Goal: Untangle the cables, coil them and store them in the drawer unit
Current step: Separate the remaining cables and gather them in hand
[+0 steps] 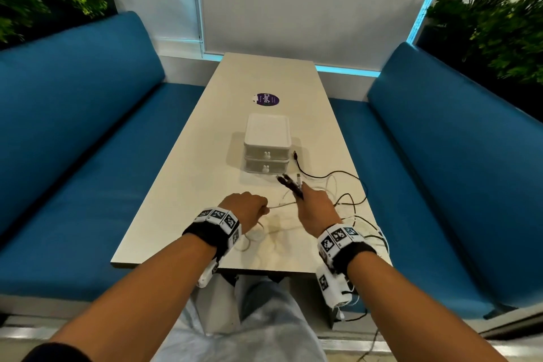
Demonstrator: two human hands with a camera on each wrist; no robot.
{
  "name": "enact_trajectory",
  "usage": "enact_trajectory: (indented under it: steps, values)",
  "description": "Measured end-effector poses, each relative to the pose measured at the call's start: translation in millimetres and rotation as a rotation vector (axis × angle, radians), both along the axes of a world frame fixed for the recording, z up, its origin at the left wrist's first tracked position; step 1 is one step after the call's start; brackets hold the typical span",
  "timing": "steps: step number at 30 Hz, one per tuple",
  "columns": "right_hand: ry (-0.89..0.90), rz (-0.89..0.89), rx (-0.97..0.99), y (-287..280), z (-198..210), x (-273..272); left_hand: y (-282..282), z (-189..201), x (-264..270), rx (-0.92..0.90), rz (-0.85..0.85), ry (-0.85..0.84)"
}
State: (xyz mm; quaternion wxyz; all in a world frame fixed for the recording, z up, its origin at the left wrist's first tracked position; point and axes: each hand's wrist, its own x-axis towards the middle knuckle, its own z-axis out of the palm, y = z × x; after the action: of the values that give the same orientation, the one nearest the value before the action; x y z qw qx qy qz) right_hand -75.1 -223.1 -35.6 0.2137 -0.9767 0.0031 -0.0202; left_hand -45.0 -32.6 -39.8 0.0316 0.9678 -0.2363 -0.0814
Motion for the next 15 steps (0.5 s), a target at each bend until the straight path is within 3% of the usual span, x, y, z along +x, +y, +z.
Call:
enact_trajectory:
  steps: [5,10,15]
  values:
    - [0.101,0.136,0.116,20.9,-10.8,-6.7,-12.9,-1.6,-0.9,-0.054,-0.025,-0.042]
    - [0.154,0.14,0.072,11.8,-10.8,-3.0,-7.7,-6.9,-3.4,0.095,-0.086,-0.103]
    - [0.145,-0.045,-0.104,-31.3,-5.7,1.8,19.6,-10.9,-7.0,0.243,0.01,0.008]
